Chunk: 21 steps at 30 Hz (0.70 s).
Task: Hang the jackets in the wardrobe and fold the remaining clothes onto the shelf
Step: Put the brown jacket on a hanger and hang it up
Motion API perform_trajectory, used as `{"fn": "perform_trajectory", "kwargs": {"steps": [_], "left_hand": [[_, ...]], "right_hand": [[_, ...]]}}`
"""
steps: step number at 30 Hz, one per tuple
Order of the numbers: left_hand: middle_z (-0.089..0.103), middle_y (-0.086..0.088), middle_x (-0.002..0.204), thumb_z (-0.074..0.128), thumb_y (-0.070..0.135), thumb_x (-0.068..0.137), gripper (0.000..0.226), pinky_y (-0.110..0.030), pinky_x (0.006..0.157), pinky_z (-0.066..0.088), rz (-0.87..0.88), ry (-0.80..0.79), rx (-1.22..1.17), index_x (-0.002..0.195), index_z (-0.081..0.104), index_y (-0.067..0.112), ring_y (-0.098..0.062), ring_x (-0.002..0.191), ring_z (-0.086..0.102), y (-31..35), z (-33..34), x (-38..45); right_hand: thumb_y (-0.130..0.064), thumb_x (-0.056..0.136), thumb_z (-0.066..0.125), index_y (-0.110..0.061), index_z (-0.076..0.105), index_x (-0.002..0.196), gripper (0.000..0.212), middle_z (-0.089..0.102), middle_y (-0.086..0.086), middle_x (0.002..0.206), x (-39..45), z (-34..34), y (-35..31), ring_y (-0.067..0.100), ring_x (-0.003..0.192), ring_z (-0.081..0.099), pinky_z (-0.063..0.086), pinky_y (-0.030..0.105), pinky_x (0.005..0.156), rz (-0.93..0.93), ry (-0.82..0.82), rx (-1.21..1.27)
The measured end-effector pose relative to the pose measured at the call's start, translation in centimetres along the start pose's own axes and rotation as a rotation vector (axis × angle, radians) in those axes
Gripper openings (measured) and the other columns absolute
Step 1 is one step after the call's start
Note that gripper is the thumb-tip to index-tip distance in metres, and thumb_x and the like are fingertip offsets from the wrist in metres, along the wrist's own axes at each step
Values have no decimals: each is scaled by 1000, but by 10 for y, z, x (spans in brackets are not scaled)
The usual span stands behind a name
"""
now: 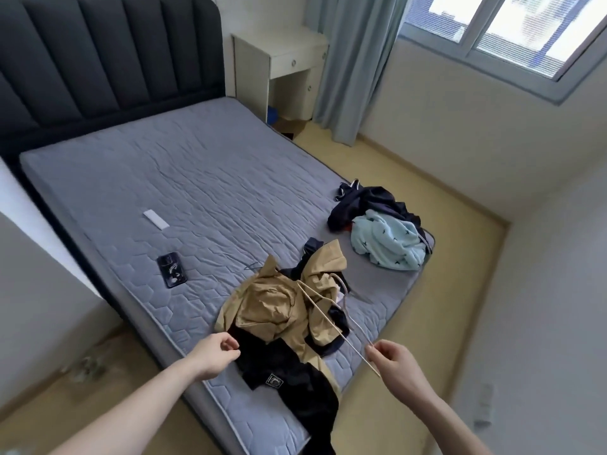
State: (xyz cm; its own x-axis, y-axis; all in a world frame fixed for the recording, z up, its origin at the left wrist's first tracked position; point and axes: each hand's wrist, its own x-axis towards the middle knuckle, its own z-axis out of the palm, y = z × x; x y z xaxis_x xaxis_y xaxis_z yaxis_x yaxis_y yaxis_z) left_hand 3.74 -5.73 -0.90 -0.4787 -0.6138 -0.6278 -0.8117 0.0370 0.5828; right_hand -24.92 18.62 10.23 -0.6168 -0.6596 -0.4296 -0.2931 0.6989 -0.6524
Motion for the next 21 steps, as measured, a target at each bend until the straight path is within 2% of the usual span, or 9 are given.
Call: {"fn": "perform_trajectory", "kwargs": {"steps": [5, 10, 15, 19, 21], "left_hand": [[71, 6, 108, 69, 31, 92, 13, -18, 86, 45, -150, 15, 32, 104, 68, 25, -11, 100, 64, 31, 20, 56], [67, 1, 117, 67, 29, 92, 18, -21, 93, 44, -261, 69, 79, 107, 69, 21, -16, 111, 62, 58, 46, 131], [54, 4, 120, 64, 38, 90, 10, -27, 101, 45, -254, 79, 123, 98, 59, 36, -17, 114, 59, 70, 75, 224], [47, 8, 127, 62, 42, 87, 15, -30, 101, 45, -272, 82, 128, 99, 55, 40, -14, 115, 54, 50, 111, 305], [42, 7, 134, 63, 42, 84, 29, -27, 92, 43, -319, 82, 119, 111, 55, 35, -14, 107, 50, 36, 134, 347]], "right_hand": [[-30, 95, 66, -20, 38, 66, 41, 34, -10, 54, 100, -17, 11, 6, 51, 29, 27, 31, 56, 35, -14, 18], [-29, 93, 68, -20, 32, 66, 46, 31, -8, 55, 213, -22, 27, 7, 52, 27, 24, 30, 54, 6, -114, 14], [-26, 91, 65, -22, 29, 64, 46, 30, -11, 52, 312, 5, 49, 5, 49, 27, 25, 31, 54, 12, -127, 63], [-24, 91, 67, -21, 26, 64, 50, 28, -11, 53, 374, 39, 79, 6, 51, 26, 24, 33, 56, 1, -110, 96], [-24, 91, 68, -20, 25, 64, 50, 27, -10, 54, 398, 57, 99, 7, 51, 25, 23, 34, 56, -8, -75, 101]]}}
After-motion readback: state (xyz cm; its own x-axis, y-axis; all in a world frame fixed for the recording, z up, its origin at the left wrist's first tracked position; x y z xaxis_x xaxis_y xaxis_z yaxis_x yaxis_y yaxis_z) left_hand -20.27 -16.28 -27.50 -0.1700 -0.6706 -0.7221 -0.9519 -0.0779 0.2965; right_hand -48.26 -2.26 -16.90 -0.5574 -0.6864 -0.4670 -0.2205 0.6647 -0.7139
